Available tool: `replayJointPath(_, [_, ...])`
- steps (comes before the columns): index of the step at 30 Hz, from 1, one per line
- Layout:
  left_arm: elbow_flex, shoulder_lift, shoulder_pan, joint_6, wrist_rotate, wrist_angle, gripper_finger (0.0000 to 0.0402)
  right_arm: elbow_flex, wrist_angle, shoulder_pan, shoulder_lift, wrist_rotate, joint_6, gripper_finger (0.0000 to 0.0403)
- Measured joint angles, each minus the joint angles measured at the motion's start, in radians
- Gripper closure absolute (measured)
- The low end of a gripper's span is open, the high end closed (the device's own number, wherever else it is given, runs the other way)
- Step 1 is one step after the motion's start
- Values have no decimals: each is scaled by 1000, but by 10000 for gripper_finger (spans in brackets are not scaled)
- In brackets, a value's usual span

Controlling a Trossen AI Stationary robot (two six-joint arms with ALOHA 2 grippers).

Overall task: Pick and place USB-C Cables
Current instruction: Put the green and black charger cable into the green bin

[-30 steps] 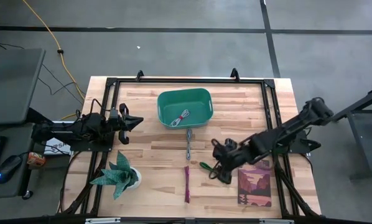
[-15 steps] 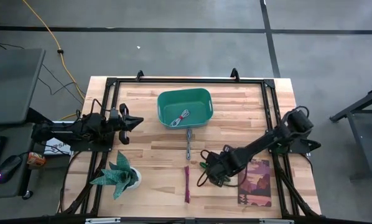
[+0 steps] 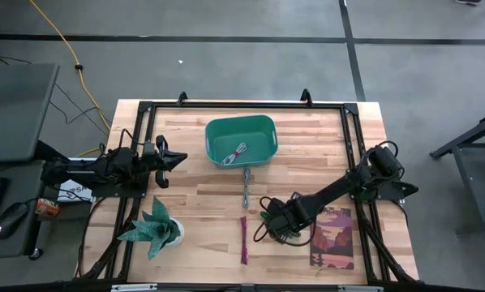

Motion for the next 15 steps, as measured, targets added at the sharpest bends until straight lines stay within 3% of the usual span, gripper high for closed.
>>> replayJointPath(15, [0, 0, 0, 0, 0, 1, 401, 0, 58, 7, 79, -49, -10, 167])
